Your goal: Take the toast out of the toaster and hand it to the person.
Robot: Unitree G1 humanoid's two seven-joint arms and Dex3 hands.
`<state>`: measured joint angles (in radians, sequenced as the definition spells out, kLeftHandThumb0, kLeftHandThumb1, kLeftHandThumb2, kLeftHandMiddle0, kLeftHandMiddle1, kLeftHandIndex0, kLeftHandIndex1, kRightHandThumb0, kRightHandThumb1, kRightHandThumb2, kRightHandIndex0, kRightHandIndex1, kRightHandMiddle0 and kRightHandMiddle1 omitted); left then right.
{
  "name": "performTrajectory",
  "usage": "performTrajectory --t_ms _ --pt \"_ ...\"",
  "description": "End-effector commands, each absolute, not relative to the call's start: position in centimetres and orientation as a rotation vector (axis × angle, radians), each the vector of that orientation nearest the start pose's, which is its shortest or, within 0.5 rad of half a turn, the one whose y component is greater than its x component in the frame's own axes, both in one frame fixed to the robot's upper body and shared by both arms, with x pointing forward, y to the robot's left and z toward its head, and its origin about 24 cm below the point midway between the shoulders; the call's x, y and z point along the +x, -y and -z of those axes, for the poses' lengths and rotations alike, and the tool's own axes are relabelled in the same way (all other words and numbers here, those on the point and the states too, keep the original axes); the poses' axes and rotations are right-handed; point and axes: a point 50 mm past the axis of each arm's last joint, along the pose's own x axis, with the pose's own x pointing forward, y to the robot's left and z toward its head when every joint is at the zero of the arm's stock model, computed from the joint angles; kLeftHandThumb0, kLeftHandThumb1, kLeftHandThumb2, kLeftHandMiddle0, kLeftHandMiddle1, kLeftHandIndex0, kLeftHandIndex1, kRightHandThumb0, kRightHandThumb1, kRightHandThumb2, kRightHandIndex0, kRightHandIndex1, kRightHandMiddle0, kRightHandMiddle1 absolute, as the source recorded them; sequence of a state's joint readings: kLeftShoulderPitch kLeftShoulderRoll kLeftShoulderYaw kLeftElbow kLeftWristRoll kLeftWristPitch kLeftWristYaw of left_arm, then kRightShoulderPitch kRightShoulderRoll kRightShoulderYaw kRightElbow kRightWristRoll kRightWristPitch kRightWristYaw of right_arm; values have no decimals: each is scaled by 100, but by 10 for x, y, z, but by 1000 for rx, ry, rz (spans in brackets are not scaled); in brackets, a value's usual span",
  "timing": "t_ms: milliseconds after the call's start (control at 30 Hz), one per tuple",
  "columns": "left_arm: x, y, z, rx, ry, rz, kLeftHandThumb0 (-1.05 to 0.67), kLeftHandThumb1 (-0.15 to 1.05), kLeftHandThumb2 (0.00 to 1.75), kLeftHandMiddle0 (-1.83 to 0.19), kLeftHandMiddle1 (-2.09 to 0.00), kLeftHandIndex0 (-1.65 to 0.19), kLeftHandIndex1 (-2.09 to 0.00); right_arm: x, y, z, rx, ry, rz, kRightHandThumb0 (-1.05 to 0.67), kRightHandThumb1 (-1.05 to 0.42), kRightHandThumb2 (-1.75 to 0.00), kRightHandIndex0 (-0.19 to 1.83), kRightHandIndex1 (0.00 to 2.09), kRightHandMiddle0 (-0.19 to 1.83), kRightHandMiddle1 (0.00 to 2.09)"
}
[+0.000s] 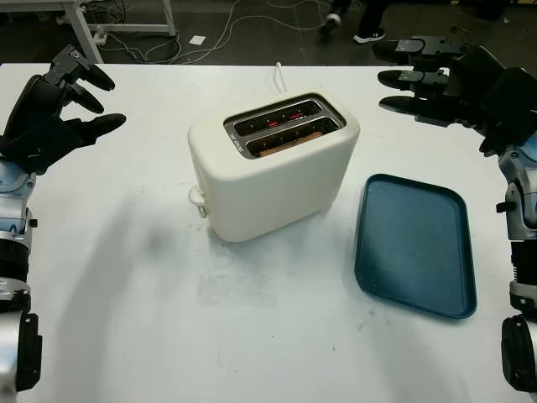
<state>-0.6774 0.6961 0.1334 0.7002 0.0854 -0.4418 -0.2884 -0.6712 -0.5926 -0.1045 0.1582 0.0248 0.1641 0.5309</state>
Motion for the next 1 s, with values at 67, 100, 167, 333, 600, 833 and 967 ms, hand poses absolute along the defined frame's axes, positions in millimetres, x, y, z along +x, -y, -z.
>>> performTrajectory --t_ms 67,100,167,333,600,833,967 --pt "343 -295 -198 727 384 46 -105 92 29 -14 -172 -2 -170 339 227 -227 -568 261 -332 -35 -92 -3 55 3 52 0" --pt "343 -295 -198 722 386 47 -105 92 29 -14 -171 -2 -170 339 227 -228 -568 262 -331 -35 -92 -2 56 3 53 1" --pt "342 -296 -198 724 388 46 -105 92 29 -13 -171 -2 -170 339 227 -228 -562 259 -330 -35 -92 -2 55 3 52 0" --pt "343 -296 -197 732 377 46 -105 92 30 -15 -172 -3 -170 339 226 -226 -560 252 -331 -36 -92 -3 55 3 52 0" --pt "343 -295 -198 727 389 43 -105 92 29 -14 -173 -2 -171 339 228 -227 -559 258 -327 -34 -92 -3 56 3 53 0" --pt "344 -294 -195 719 381 42 -105 92 28 -16 -171 -4 -169 341 226 -225 -564 249 -338 -34 -92 -4 56 3 53 0" --pt "345 -293 -196 711 379 37 -105 92 27 -16 -171 -5 -169 343 226 -226 -556 255 -343 -34 -92 -3 57 3 54 1"
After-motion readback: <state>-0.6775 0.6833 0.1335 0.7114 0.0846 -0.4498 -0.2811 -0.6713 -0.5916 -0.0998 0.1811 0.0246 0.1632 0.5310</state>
